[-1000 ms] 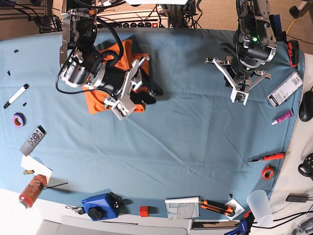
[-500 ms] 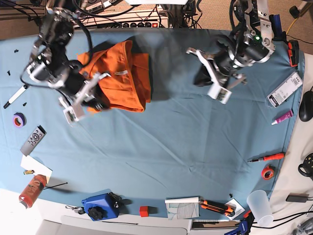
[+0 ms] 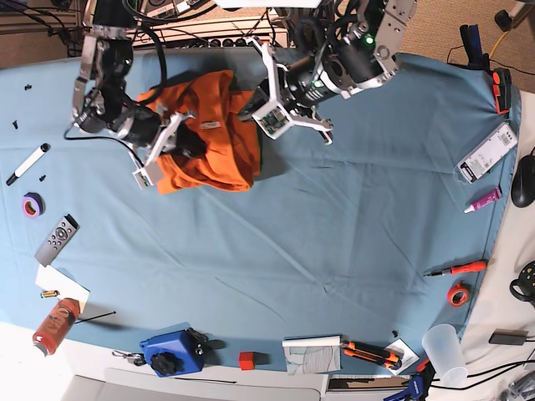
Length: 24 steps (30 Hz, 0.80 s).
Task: Layout the t-shirt on the table in an organized manner, then fold the t-shirt properly
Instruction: 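Grasp the bundle with the left gripper and release the right gripper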
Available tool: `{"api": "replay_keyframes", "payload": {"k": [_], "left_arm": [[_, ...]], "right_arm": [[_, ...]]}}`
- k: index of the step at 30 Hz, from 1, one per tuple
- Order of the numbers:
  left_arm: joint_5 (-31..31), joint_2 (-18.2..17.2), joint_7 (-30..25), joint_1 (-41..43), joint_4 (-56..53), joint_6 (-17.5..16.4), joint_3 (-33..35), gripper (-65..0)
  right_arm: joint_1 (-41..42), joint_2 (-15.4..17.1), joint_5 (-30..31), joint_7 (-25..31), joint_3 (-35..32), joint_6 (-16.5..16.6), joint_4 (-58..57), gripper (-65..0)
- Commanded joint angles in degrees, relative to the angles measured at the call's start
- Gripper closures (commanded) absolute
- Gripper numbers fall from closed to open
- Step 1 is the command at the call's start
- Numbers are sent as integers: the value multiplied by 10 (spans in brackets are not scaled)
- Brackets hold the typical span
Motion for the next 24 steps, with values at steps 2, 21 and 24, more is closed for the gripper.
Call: {"api": "replay_keyframes", "payload": {"k": [2,21,24], "left_arm": [[-4,2,-14,-3,11,-1,2,0],[-4,26,-32,0,6,50,2,-220],[-4,35,-34,0,3,51,2,-311]], "right_arm": [[9,3,5,-7,-28,3,1,0],[14,4,49,-35,124,3,140,0],[14,4,0,-35,185,3,140,0]]}}
